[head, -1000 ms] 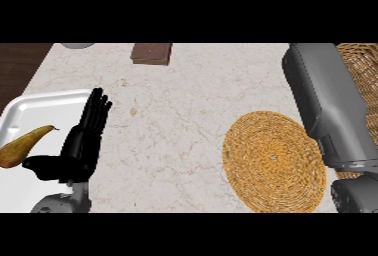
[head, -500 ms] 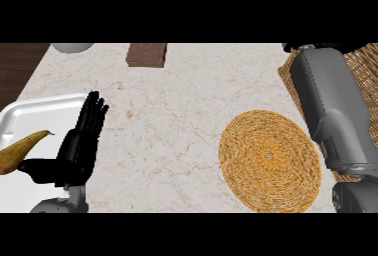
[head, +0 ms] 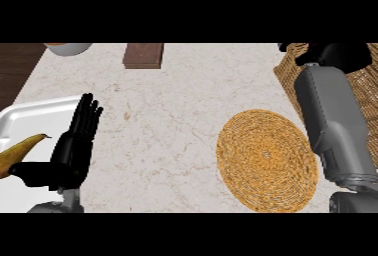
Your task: Pick the eggplant from the placemat and place it in the basket
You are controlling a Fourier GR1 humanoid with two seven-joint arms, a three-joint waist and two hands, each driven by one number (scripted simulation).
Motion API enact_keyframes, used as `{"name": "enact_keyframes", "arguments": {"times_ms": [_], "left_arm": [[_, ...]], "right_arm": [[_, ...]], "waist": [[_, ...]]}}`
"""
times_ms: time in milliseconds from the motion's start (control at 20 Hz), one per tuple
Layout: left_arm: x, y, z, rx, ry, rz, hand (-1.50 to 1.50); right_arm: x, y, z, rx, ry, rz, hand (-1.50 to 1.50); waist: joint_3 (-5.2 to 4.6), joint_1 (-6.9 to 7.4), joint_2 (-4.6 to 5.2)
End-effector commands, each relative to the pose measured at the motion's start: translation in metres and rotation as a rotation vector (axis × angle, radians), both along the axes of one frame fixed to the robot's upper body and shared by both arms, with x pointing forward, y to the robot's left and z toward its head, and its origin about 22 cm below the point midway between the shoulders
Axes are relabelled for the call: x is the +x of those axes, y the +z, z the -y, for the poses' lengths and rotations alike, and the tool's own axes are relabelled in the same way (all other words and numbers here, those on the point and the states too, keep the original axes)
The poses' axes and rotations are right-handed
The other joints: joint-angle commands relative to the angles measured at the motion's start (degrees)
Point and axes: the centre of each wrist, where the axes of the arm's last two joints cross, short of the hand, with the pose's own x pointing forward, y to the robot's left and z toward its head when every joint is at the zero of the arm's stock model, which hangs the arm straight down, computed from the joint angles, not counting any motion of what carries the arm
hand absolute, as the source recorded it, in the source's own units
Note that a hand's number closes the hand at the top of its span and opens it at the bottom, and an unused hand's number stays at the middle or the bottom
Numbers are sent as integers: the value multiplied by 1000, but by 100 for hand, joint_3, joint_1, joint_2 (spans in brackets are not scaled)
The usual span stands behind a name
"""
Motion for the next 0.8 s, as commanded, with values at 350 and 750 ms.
{"name": "enact_keyframes", "arguments": {"times_ms": [350, 750], "left_arm": [[-14, -8, 9, 2, -12, -4, 0], [-9, 12, -14, 23, 19, 18, 0]], "right_arm": [[-19, -48, 16, 147, -157, 28, 150], [-31, -55, 44, 165, -192, 78, 150]], "waist": [[5, 22, 3], [4, -16, -14]]}}
